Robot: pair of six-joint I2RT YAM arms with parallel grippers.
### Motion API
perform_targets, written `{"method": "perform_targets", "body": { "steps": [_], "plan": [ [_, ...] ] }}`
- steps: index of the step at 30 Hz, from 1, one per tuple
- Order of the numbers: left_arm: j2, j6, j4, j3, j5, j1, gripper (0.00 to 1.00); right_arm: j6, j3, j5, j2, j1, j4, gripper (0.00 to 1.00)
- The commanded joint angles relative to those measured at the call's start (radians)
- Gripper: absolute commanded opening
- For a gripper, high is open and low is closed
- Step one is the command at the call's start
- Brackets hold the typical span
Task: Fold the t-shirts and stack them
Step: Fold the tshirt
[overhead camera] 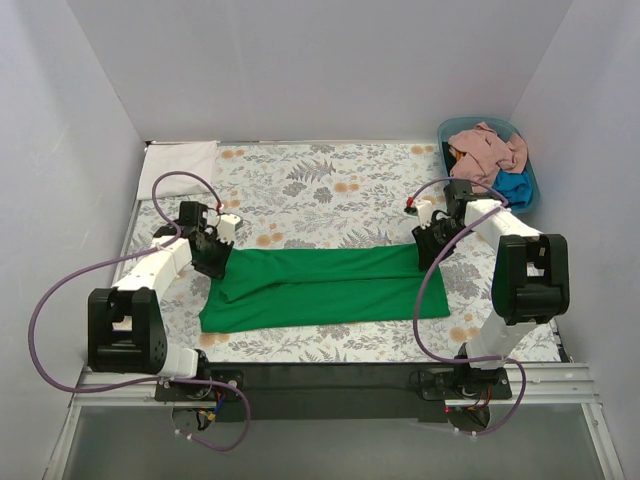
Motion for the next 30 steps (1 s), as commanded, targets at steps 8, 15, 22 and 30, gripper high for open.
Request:
{"method": "perform_targets", "body": {
  "steps": [8,15,22,30],
  "plan": [
    [-0.189,0.096,-0.192,-0.010,0.151,0.006,0.00,0.035,0.105,-0.072,-0.029,0.032,-0.051,0.28],
    [-0.252,0.021,-0.151,-0.050,0.124,0.006,0.12,0.101,0.160,-0.133,-0.007,0.122,-0.026,0.36],
    [-0.153,-0.059,-0.111,0.008,0.199,0.129,0.29,0.347,0.366,-0.189,0.105,0.344,0.135,0.40],
    [-0.070,-0.085,-0.113,0.042,0.263,0.238,0.33,0.537,0.607,-0.189,0.348,0.565,0.326,0.44]
  ]
}}
